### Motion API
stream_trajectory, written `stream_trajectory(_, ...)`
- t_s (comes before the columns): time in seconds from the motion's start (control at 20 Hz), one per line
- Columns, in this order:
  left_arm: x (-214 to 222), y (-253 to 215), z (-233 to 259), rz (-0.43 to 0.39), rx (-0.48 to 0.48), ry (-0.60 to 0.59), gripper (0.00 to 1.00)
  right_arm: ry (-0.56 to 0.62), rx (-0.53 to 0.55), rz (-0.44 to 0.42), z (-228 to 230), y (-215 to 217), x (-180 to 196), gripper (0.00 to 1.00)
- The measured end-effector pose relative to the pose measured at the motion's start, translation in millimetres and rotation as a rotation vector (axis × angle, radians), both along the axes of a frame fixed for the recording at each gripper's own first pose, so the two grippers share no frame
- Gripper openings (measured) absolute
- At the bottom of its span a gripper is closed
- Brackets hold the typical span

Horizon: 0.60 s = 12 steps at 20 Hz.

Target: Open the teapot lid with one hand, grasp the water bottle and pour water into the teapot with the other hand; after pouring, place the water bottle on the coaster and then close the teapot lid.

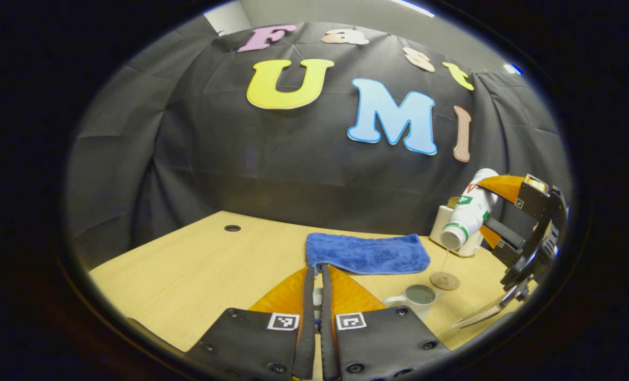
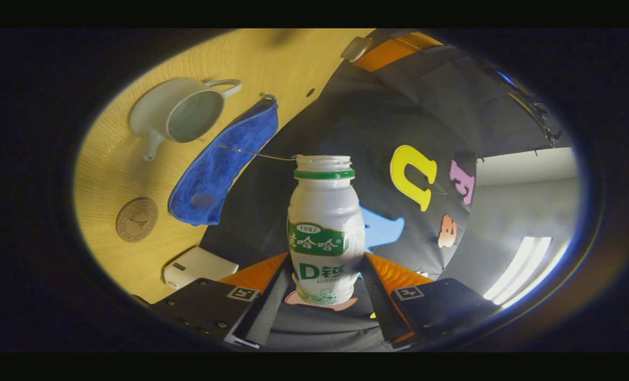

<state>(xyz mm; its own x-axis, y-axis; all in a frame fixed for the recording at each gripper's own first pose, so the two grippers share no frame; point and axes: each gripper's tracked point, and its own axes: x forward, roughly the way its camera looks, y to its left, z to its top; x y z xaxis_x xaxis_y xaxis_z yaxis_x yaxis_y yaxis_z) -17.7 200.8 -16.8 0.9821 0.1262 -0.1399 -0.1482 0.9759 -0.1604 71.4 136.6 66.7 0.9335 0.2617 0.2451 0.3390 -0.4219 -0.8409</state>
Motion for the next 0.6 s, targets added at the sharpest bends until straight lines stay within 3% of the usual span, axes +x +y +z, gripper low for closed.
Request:
stream_trajectory(0.05, 0, 0, -1, 0.001, -0.002, 0.001, 0.15, -0.003, -0.005, 0.004, 1, 1, 1, 0.77)
stream_trajectory(0.35, 1, 1, -2, 0.006, -0.006, 0.005, 0.15, -0.014, -0.027, 0.029, 5, 12, -2, 0.77)
stream_trajectory(0.4, 0, 1, -1, 0.007, -0.006, 0.004, 0.11, -0.015, -0.029, 0.033, 5, 13, -3, 0.77)
stream_trajectory(0.55, 0, 1, -1, 0.006, -0.006, 0.002, 0.15, 0.019, 0.02, 0.024, -5, 9, 0, 0.77)
stream_trajectory(0.6, 0, 1, -1, 0.005, -0.006, 0.003, 0.11, 0.043, 0.055, 0.019, -12, 4, 0, 0.77)
